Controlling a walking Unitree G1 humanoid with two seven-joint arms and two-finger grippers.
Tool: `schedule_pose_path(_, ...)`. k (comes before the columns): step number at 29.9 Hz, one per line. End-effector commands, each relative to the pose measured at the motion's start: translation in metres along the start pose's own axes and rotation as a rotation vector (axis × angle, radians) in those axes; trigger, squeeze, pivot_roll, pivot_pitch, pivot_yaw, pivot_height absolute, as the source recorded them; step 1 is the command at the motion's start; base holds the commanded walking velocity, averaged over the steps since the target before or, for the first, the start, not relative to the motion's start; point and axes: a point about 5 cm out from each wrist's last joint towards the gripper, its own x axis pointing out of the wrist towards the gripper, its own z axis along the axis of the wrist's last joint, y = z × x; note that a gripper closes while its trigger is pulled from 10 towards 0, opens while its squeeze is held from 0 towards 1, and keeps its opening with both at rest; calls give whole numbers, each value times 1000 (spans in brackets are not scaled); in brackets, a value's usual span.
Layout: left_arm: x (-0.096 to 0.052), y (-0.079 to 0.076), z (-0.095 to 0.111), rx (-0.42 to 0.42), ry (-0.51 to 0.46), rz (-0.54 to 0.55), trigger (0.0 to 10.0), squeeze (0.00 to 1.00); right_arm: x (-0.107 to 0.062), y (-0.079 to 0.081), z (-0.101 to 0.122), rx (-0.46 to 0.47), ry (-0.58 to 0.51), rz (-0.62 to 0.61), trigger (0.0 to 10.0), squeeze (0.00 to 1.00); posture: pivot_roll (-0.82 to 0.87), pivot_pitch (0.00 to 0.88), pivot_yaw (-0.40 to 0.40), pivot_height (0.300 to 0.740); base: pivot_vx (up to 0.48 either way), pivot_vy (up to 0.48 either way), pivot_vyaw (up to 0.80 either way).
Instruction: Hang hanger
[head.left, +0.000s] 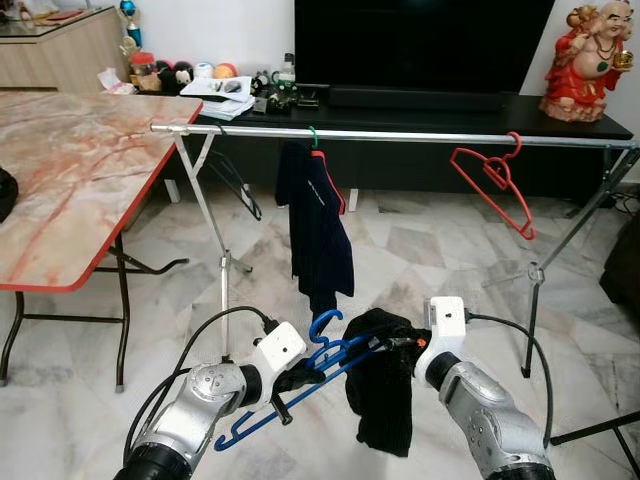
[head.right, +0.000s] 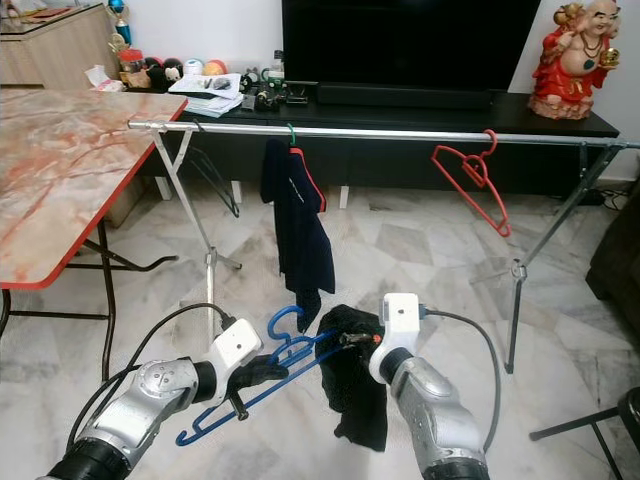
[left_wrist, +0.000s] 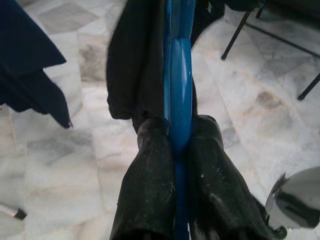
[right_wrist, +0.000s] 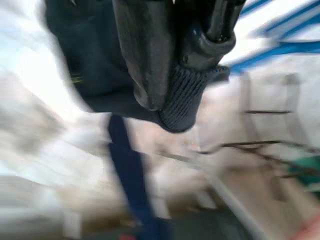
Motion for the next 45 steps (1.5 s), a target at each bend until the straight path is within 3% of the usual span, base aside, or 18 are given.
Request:
schedule_pose_path(1, -3, 1, -3, 11, 9, 12, 10000, 0, -3, -20, 5, 20, -14, -137, 10000, 0, 24, 33, -13, 740, 0, 0, 0)
schedule_pose_path(8, -4, 1, -4, 10, 12, 14, 10000, 0, -3, -21, 3, 23, -8, -148, 10000, 0, 28, 32, -16, 740, 0, 0, 0)
schedule_pose_path(11, -3, 2, -2, 9, 3, 17, 10000, 0, -2, -11, -1, 33, 16, -79, 10000, 0, 29, 32, -14, 740, 0, 0, 0)
schedule_pose_path(15, -1, 2, 2, 8, -14, 18, 10000, 0, -7, 19, -1, 45, 20, 168, 10000, 0, 26, 31, -12, 740, 0, 0, 0)
schedule_pose_path(19, -1, 3, 3, 5, -21, 22, 10000, 0, -16, 37, 5, 70, 20, 280, 10000, 0, 25, 32, -11, 740, 0, 0, 0)
schedule_pose_path(24, 1, 3, 6, -3, -37, 23, 10000, 0, -26, 48, 13, 53, 2, 355, 10000, 0, 21, 31, -8, 740, 0, 0, 0)
schedule_pose_path(28, 3, 2, 8, -8, -45, 11, 10000, 0, -34, 54, 18, -22, -32, 423, 10000, 0, 19, 32, -7, 740, 0, 0, 0)
schedule_pose_path(33, 4, 1, 9, -11, -51, 6, 10000, 0, -59, 69, 31, -129, -96, 619, 10000, 0, 18, 33, -5, 740, 0, 0, 0)
schedule_pose_path(35, 4, 1, 9, -11, -52, 6, 10000, 0, -62, 69, 33, -134, -103, 644, 10000, 0, 16, 34, -5, 740, 0, 0, 0)
schedule_pose_path(38, 4, 1, 9, -12, -51, 5, 10000, 0, -61, 60, 33, -228, -95, 602, 10000, 0, 15, 35, -4, 740, 0, 0, 0)
schedule_pose_path(42, 5, 0, 9, -13, -54, 5, 10000, 0, -50, 44, 30, -253, -64, 463, 10000, 0, 13, 36, -5, 740, 0, 0, 0)
schedule_pose_path(44, 5, 0, 9, -16, -56, 9, 10000, 0, -40, 27, 29, -235, -56, 290, 10000, 0, 17, 37, -6, 740, 0, 0, 0)
schedule_pose_path(45, 5, 0, 9, -17, -56, 10, 10000, 0, -38, 24, 30, -221, -58, 260, 10000, 0, 21, 39, -7, 740, 0, 0, 0)
